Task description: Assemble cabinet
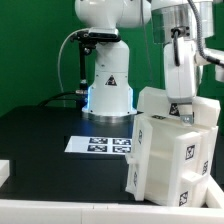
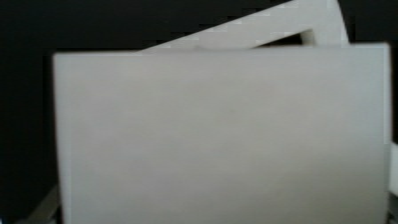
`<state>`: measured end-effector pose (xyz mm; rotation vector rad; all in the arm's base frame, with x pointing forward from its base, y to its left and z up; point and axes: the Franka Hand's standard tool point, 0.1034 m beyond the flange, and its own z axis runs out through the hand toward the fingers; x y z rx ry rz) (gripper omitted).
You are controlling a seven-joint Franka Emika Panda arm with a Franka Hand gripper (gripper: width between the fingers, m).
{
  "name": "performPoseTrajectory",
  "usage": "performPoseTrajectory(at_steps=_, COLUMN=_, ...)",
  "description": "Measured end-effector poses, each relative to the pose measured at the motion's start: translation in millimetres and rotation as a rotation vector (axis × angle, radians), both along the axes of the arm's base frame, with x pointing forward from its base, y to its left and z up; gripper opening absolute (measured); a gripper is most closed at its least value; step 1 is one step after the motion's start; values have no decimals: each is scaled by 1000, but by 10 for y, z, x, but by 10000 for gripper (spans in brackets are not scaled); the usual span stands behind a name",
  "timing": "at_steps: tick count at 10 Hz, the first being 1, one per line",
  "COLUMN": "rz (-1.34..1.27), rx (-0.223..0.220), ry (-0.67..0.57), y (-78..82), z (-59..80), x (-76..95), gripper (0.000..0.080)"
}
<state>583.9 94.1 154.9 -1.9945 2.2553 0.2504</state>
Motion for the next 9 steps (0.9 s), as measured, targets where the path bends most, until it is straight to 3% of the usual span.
performPoseTrajectory(at_steps=1, rz=108, rx=12, ry=-14, y=-7, z=78, x=1, gripper=624)
performPoseTrajectory(at_steps=2, rz=222, rx=18, ry=-39, y=-17, z=129, x=8, gripper=767)
performPoseTrajectory(at_steps=3, rz=310, rx=23, ry=-63, y=-23, z=142, x=16, gripper=789)
performPoseTrajectory(at_steps=6, rz=656, rx=57, ry=-82, y=32, z=253, x=17, gripper=796)
performPoseTrajectory(at_steps=9, rz=880, rx=67, ry=-134, y=23, z=250, x=20, gripper=796)
